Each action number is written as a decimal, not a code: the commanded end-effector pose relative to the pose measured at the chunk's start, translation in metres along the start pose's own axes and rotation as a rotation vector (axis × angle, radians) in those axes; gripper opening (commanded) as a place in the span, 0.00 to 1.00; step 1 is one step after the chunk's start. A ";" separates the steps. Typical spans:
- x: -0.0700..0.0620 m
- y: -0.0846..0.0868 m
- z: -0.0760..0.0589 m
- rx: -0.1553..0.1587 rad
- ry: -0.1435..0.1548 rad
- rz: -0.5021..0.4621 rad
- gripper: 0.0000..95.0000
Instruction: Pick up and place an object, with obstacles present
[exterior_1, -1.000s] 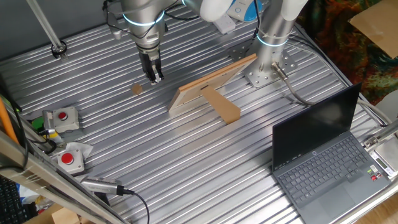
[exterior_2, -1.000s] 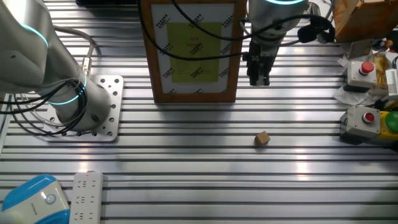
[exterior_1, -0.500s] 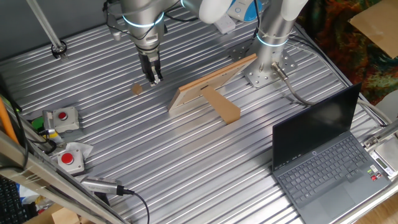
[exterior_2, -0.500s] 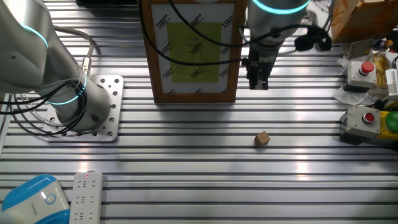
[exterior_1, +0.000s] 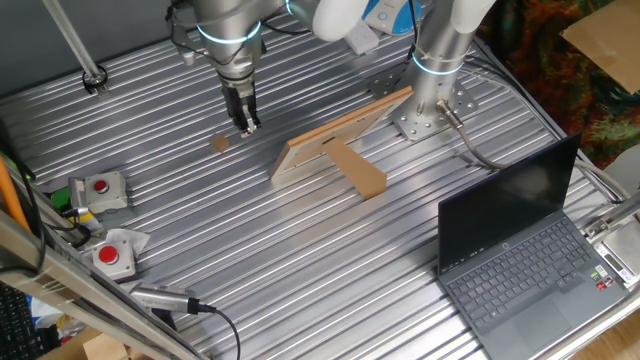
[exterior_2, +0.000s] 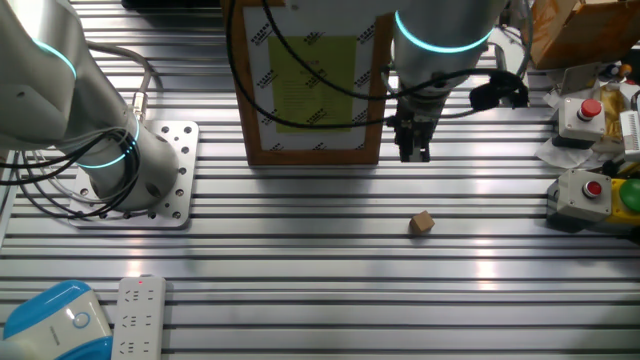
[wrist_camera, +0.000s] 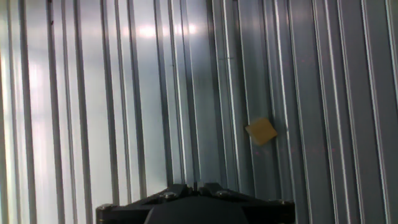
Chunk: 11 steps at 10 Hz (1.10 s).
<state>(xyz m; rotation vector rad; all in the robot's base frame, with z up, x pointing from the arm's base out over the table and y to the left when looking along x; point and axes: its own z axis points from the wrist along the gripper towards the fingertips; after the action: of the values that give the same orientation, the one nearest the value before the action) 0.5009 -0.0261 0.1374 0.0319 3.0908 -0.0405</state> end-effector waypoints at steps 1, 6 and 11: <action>-0.008 -0.011 0.004 -0.012 0.010 -0.018 0.00; -0.027 -0.042 0.022 -0.053 0.037 -0.059 0.00; -0.032 -0.053 0.038 -0.048 0.056 -0.127 0.20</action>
<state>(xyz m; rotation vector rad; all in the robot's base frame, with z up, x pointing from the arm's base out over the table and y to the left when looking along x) 0.5323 -0.0809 0.1025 -0.1643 3.1366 0.0266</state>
